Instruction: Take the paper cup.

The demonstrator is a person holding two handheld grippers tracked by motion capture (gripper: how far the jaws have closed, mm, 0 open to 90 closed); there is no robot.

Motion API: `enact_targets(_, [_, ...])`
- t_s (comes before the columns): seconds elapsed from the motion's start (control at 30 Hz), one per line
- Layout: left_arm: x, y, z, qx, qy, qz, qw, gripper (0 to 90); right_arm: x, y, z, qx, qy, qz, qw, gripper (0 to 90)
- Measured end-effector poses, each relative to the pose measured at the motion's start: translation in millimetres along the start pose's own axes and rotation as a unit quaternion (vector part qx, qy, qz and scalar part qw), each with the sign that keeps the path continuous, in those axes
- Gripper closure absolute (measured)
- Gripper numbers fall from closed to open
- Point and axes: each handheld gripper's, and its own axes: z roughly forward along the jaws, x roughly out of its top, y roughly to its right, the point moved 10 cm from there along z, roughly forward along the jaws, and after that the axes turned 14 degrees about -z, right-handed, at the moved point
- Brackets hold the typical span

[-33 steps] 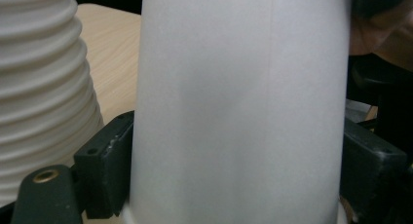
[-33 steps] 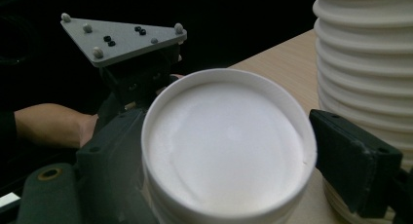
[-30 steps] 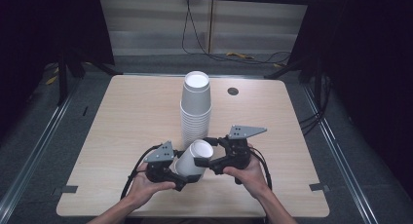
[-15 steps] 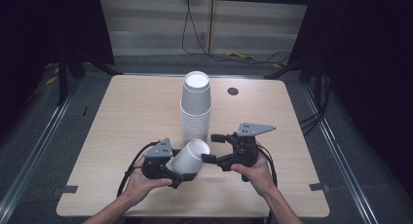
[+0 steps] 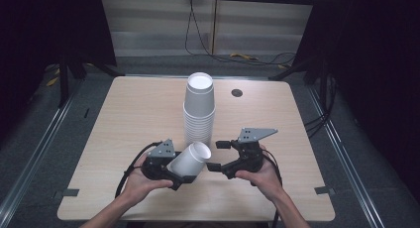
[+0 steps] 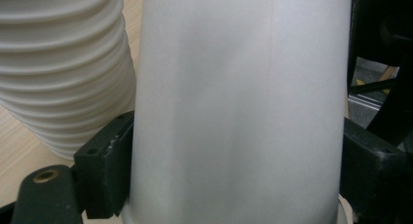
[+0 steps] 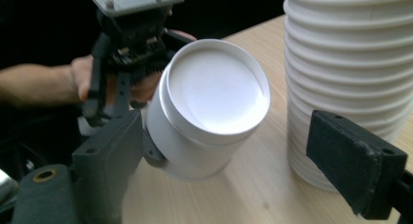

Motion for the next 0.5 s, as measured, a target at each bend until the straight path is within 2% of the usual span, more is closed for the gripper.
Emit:
enact_targets(0.13, [-5.0, 0.0, 5.9, 0.007, -0.02, -0.004, 0.9998, 14.8, -7.1, -0.1, 1.5, -0.005, -0.033, -0.016, 0.9993, 14.0])
enact_targets(0.2, [-5.9, 0.3, 5.8, 0.01, -0.028, 0.003, 0.9996, 14.8, -8.7, -1.3, 2.1, -0.004, -0.041, -0.022, 0.9989, 14.0])
enact_targets(0.5, [-5.6, -1.3, 2.1, 0.012, -0.044, 0.011, 0.9989, 14.8, -15.2, -5.7, 3.4, 0.006, -0.075, -0.044, 0.9962, 15.0])
